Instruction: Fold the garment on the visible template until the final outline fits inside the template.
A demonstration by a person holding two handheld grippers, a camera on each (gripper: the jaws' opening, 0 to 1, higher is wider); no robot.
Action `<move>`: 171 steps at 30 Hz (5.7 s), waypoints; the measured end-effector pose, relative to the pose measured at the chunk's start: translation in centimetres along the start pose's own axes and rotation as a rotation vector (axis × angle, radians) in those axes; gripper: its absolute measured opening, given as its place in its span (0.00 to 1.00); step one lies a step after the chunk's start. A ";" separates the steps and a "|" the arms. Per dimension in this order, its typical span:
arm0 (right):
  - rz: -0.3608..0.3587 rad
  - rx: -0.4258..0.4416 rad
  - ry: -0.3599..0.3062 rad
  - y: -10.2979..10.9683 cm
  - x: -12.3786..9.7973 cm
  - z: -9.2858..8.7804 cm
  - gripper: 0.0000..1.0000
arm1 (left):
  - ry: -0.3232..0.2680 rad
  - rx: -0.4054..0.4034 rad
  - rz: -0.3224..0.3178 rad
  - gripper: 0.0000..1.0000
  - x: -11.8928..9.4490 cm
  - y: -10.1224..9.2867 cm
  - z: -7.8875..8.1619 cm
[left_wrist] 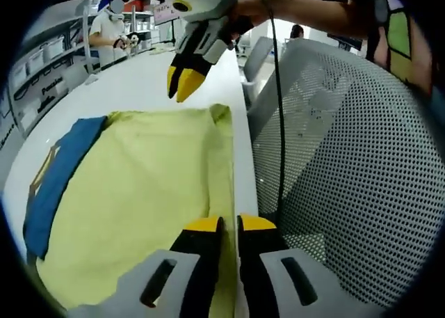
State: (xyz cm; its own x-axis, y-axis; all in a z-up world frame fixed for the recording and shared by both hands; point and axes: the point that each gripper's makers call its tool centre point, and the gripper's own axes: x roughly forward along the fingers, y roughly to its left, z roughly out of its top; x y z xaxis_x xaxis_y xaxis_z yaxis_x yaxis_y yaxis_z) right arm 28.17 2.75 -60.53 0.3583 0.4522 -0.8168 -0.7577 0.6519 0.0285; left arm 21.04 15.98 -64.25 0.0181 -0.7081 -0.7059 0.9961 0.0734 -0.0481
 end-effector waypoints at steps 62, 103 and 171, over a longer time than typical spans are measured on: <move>0.185 -0.305 0.283 4.0 -2.5 -6.6 0.00 | 0.019 -0.070 0.004 0.00 -1.5 0.4 -0.7; -0.096 -0.007 -0.126 1.3 0.9 3.7 0.18 | -0.171 -0.414 0.796 0.25 -15.9 16.5 -5.3; -0.175 0.100 -0.296 3.4 4.7 7.8 0.64 | 0.037 -0.182 1.022 0.00 -22.9 26.8 -5.2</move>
State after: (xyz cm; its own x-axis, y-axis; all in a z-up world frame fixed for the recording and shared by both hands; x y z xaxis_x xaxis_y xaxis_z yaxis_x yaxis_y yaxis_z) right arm 31.50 11.82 -59.79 0.6315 0.4754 -0.6125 -0.6191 0.7848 -0.0291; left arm 46.87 37.79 -53.06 0.8412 -0.2264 -0.4910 0.4787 0.7340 0.4818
